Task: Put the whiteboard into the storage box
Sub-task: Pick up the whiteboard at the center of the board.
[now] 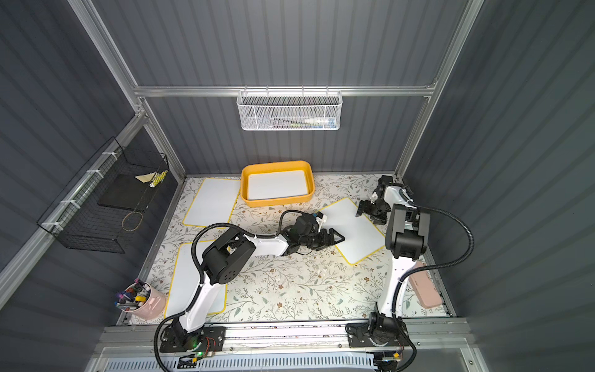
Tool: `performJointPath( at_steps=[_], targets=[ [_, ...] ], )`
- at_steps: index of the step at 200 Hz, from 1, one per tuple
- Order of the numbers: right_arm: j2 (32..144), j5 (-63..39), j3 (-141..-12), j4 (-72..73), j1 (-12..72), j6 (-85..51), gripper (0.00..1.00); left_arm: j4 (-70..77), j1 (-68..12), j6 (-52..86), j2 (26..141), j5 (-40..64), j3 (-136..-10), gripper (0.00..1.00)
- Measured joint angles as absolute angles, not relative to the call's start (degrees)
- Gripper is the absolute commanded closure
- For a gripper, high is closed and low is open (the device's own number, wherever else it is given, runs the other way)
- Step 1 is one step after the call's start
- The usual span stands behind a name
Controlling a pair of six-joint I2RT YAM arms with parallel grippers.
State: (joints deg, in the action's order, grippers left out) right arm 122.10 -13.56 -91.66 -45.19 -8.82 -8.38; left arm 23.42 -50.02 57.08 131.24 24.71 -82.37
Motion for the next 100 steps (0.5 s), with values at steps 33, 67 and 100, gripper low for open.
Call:
performJointPath(
  at_steps=[33,67,100],
  targets=[
    [114.15,-13.23,-79.35,-40.77,-3.73,-9.67,0.12,22.5,-45.01,55.81,128.73,23.09,-79.44,0.12],
    [108.81,-19.42,-71.9,-42.57,3.22,-11.75,0.12,23.14,-40.82,53.65,124.77,16.45,-73.93,0.12],
    [107.22,-26.85,-68.9,-41.32,0.58,-14.63,0.11,27.73,-41.41,53.12,122.74,14.5,-68.64,0.12]
  ],
)
